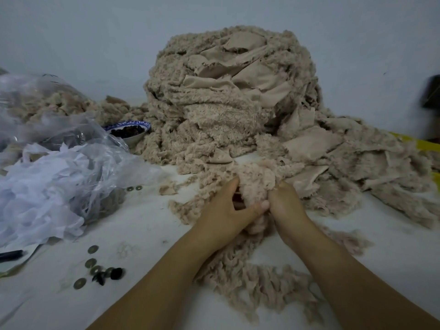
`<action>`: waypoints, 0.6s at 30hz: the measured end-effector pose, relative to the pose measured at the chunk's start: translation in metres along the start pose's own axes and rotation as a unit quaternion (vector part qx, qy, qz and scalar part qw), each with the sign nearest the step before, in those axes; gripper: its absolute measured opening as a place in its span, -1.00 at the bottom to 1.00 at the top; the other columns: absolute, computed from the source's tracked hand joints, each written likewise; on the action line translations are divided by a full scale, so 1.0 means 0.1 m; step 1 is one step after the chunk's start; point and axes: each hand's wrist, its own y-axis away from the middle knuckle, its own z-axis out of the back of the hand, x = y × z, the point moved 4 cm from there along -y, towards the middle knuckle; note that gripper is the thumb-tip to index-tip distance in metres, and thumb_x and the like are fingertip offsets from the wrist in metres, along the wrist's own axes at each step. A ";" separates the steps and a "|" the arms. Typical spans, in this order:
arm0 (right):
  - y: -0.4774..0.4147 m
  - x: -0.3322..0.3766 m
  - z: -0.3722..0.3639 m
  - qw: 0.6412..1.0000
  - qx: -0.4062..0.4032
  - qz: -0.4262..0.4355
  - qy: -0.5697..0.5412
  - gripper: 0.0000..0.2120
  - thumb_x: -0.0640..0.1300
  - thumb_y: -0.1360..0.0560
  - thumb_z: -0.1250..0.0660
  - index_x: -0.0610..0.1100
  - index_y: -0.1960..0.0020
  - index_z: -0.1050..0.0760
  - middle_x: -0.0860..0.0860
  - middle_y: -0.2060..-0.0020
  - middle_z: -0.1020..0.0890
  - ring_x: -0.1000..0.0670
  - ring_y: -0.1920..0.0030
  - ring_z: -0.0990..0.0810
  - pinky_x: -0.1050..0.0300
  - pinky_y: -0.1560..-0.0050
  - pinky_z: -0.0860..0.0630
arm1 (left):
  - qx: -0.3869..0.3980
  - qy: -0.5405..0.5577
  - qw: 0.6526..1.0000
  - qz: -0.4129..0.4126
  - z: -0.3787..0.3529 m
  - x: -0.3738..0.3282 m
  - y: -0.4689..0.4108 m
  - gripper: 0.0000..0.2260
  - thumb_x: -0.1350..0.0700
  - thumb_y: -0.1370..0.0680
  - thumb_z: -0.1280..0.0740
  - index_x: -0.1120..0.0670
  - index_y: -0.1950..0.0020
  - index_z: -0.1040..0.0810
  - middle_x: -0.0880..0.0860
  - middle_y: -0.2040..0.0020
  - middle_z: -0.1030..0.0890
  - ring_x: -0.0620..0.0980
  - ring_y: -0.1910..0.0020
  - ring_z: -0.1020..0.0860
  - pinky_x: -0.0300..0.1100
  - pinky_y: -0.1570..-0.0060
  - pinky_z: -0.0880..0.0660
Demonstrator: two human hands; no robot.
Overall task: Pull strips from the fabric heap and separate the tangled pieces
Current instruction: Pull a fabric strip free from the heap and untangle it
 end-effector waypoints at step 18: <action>0.03 0.03 -0.06 0.996 0.028 0.000 -0.084 -0.41 0.31 -0.46 -0.33 -0.14 -0.23 -0.54 -0.03 -0.20 -0.60 -0.07 -0.22 -0.54 -0.05 -0.33 -0.42 | -0.088 0.419 0.889 0.161 0.19 0.17 -0.08 -0.74 0.01 -0.68 -0.22 0.10 -0.18 -0.62 0.10 -0.08 -0.70 0.08 0.03 -0.66 -0.11 0.17 -0.60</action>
